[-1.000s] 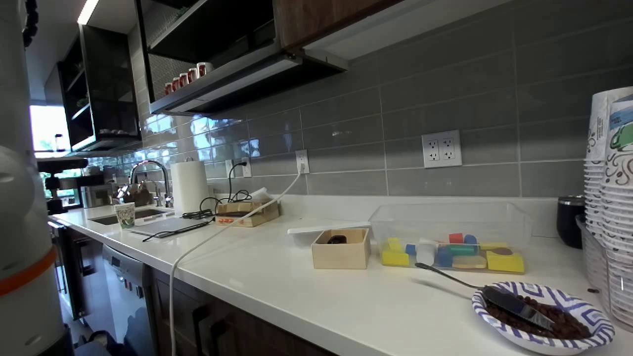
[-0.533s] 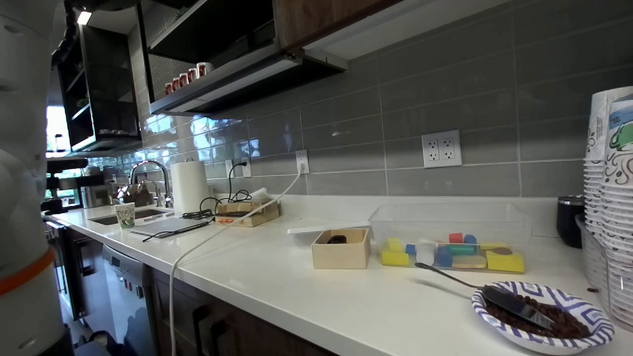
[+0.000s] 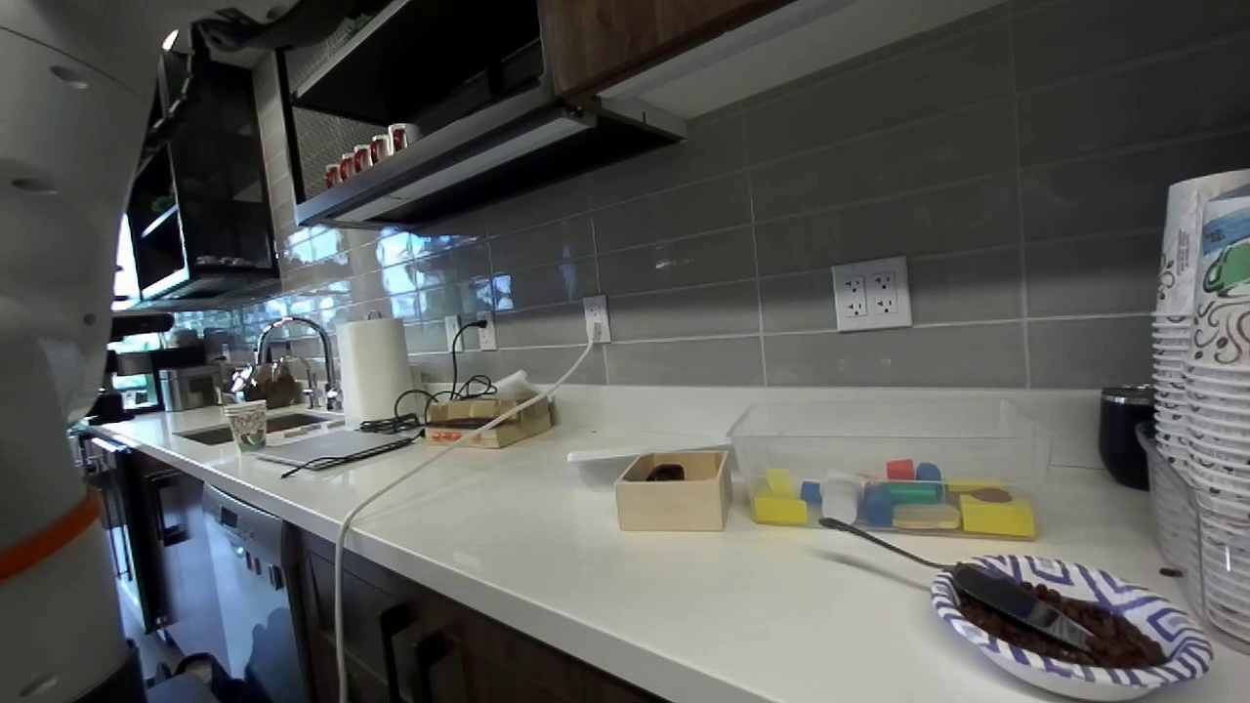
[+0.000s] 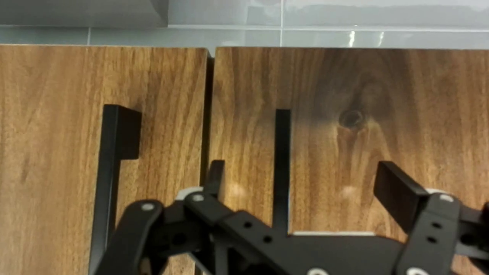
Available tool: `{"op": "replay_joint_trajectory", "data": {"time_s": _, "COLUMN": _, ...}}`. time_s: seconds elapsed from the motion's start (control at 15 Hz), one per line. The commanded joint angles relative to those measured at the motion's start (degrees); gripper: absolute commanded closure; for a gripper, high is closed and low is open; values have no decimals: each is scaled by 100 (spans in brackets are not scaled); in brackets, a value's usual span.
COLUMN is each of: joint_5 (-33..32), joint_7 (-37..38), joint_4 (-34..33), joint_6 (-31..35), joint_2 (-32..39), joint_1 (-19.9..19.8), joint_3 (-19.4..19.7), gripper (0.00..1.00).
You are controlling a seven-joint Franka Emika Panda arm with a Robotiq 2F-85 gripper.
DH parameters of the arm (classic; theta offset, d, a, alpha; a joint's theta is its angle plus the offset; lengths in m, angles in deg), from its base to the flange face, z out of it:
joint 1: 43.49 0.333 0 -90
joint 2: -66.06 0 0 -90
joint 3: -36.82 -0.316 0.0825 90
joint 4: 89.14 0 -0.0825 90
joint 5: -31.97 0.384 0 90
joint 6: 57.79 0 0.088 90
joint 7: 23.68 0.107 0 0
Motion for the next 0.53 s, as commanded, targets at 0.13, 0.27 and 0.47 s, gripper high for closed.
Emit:
{"op": "replay_joint_trajectory", "data": {"time_s": 0.13, "joint_5": 591, "joint_7": 178, "joint_4": -751, "joint_6": -378, "joint_2": 550, "joint_1": -682, "joint_3": -137, "gripper": 26}}
{"op": "replay_joint_trajectory", "data": {"time_s": 0.27, "joint_5": 666, "joint_7": 158, "joint_4": -849, "joint_6": -439, "joint_2": 619, "joint_1": -817, "joint_3": -182, "gripper": 42}}
{"op": "replay_joint_trajectory", "data": {"time_s": 0.47, "joint_5": 242, "joint_7": 153, "joint_4": -844, "joint_6": -301, "joint_2": 429, "joint_1": -1263, "joint_3": -973, "gripper": 66}}
